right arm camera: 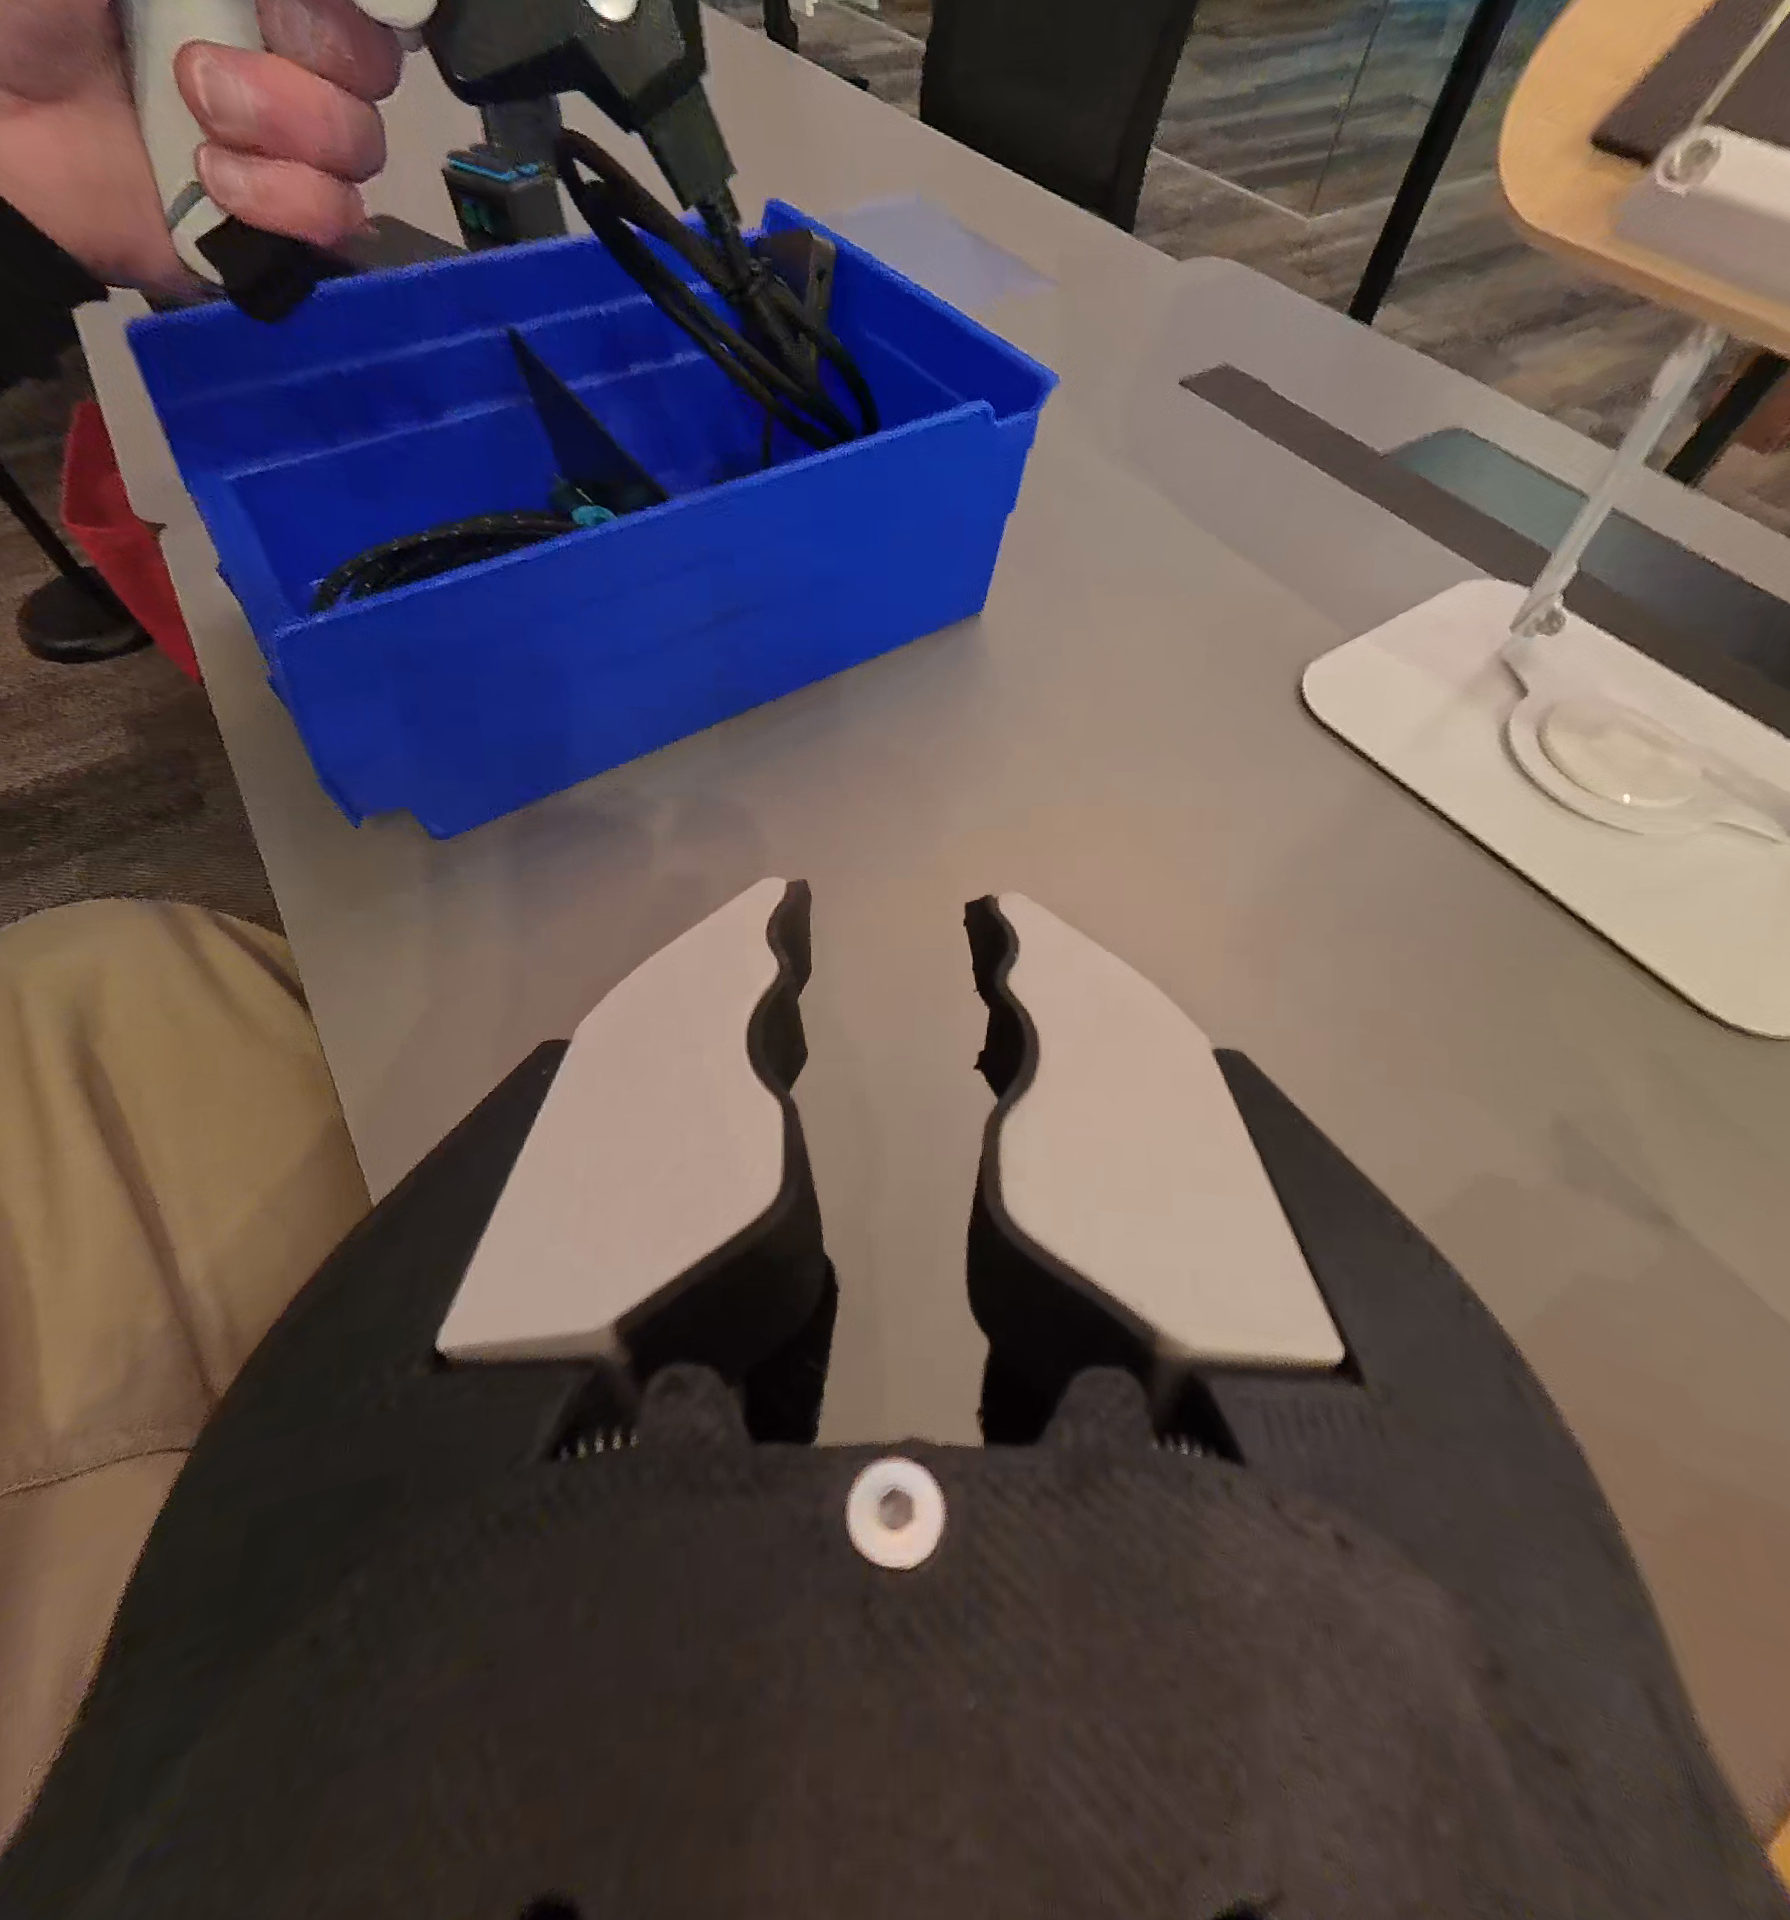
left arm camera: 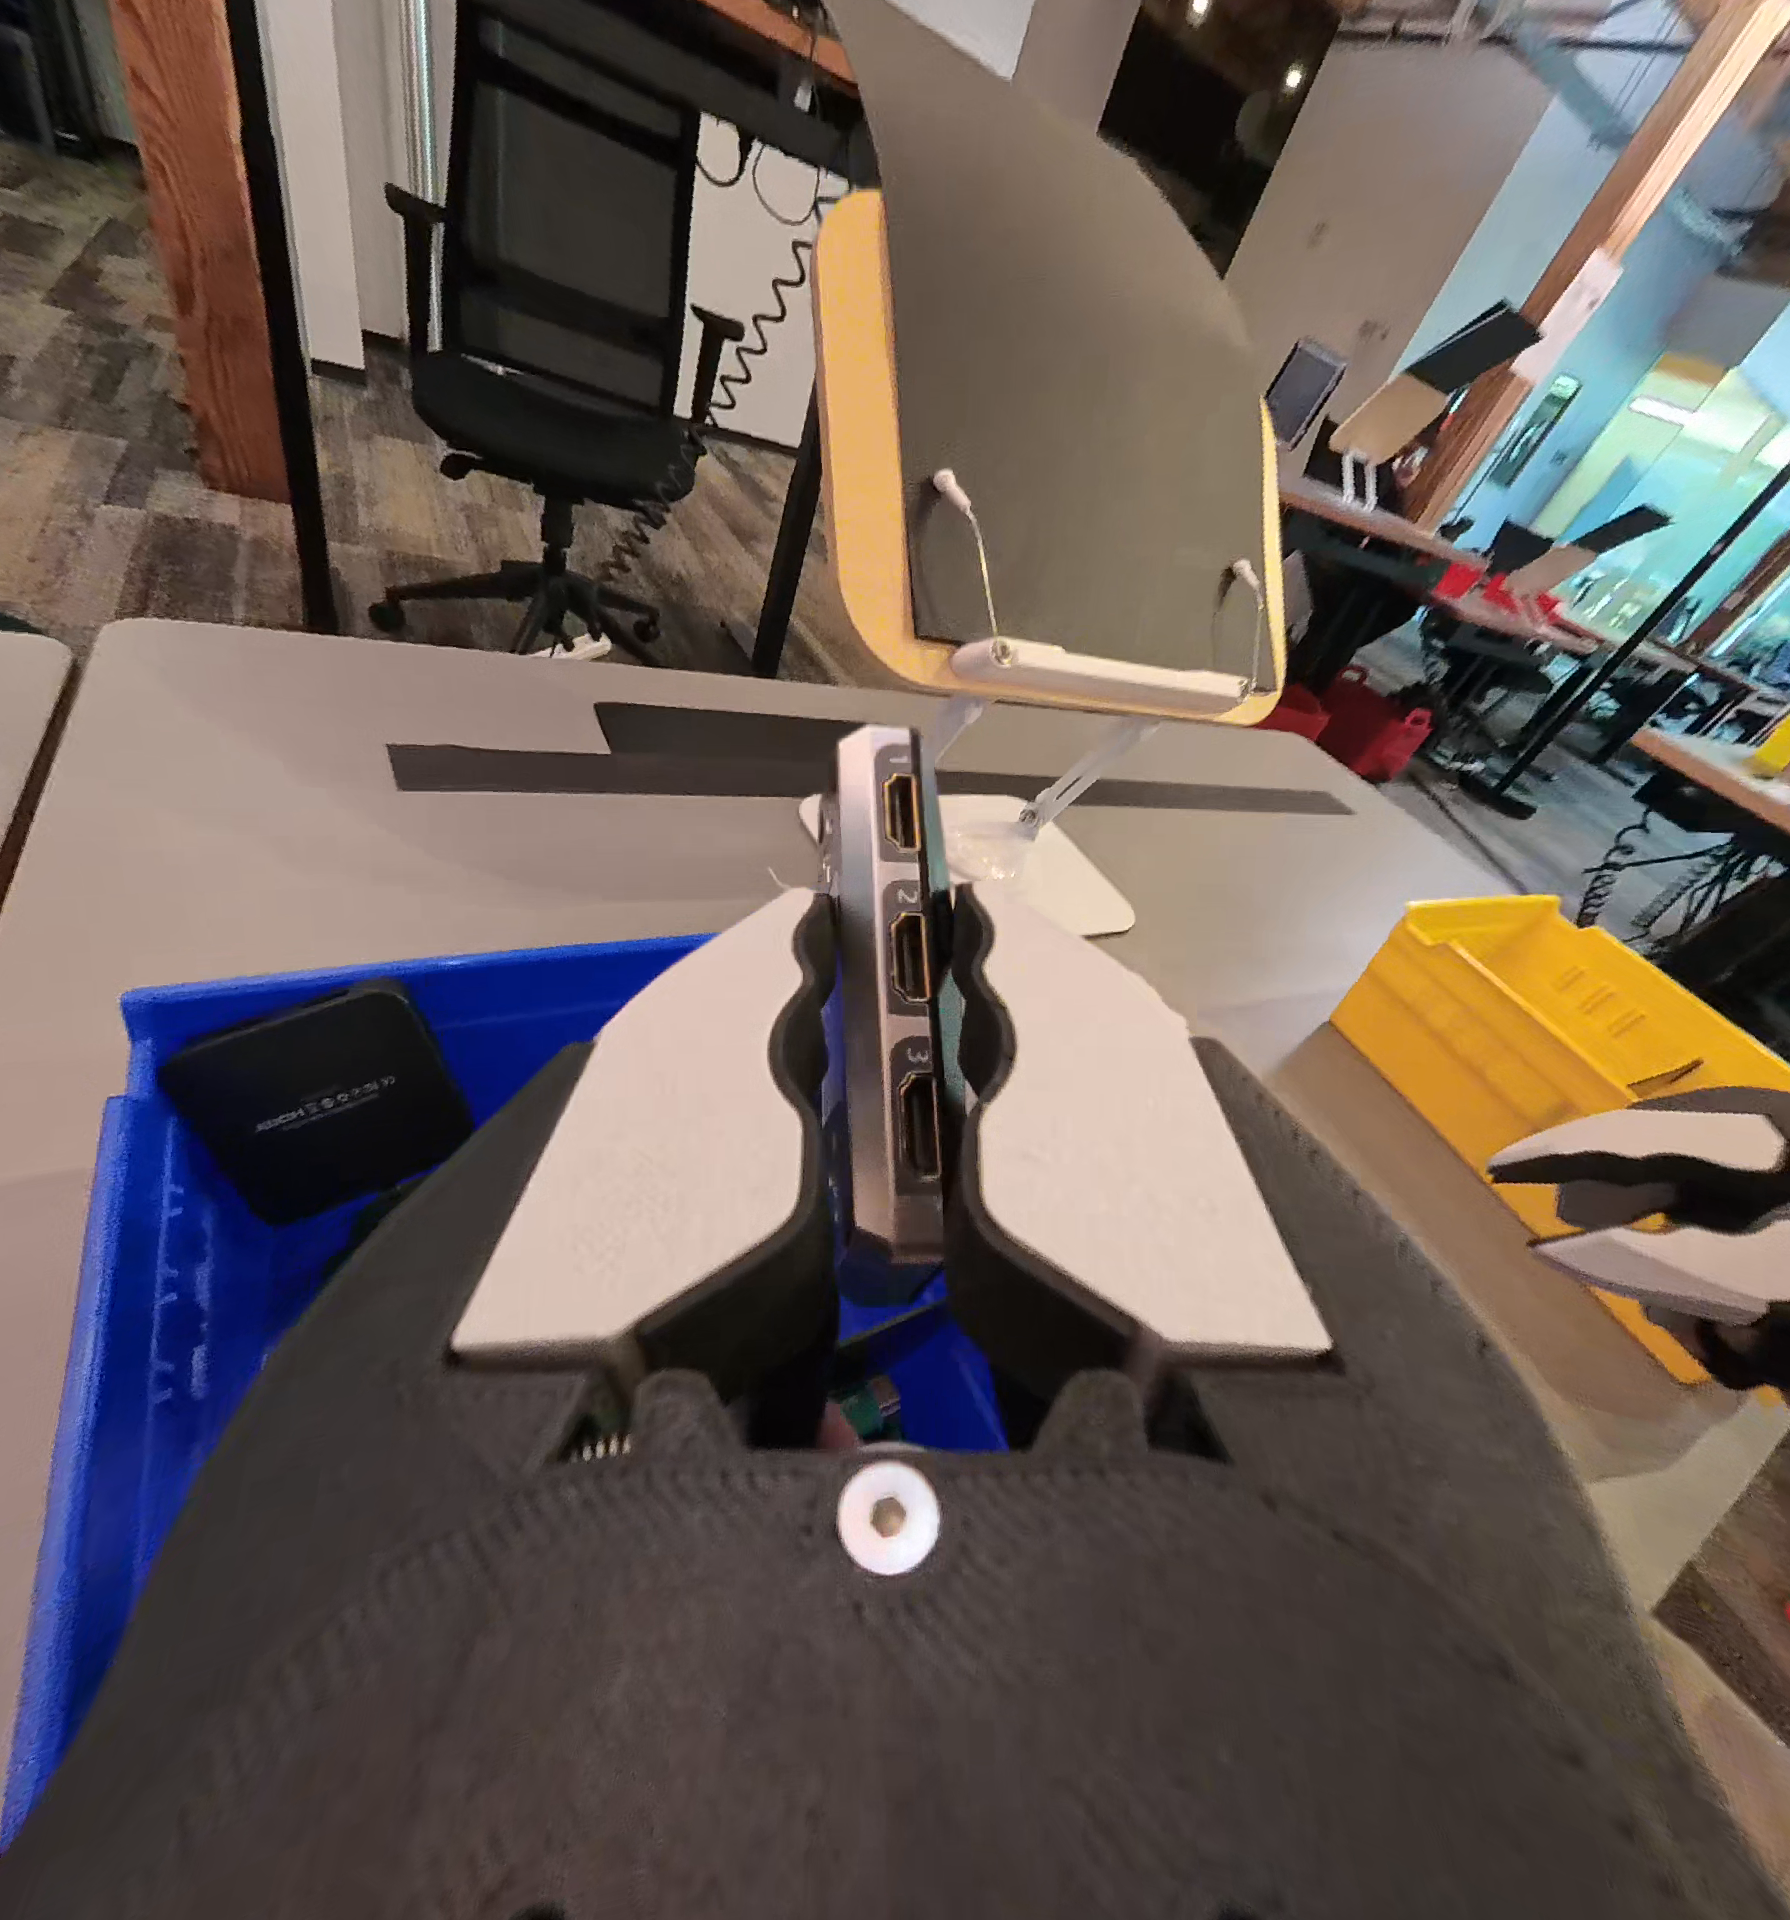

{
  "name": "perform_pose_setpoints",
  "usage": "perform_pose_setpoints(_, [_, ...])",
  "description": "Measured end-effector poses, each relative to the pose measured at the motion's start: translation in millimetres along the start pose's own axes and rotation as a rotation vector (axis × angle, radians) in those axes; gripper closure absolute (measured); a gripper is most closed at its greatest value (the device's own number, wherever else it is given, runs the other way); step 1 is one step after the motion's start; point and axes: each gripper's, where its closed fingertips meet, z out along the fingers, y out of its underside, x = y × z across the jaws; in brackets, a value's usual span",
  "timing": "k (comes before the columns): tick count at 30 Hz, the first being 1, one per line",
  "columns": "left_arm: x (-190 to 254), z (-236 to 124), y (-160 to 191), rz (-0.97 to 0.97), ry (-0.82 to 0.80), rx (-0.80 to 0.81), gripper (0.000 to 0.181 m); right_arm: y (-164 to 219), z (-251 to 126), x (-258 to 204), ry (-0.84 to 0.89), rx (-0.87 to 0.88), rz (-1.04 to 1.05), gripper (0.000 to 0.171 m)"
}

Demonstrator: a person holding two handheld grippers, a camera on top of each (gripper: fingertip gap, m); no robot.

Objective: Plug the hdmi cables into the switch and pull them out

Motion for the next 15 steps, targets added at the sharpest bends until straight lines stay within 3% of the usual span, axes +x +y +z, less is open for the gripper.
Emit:
perform_pose_setpoints(9, [35, -14, -38, -0.054, 0.092, 0.109, 0.16, -36, 19, -21, -0.003, 0.146, -0.15, 0.127])
perform_pose_setpoints(15, [58, -24, -61, -0.066, 0.133, 0.184, 0.16, -36, 39, -41, -0.007, 0.11, -0.261, 0.123])
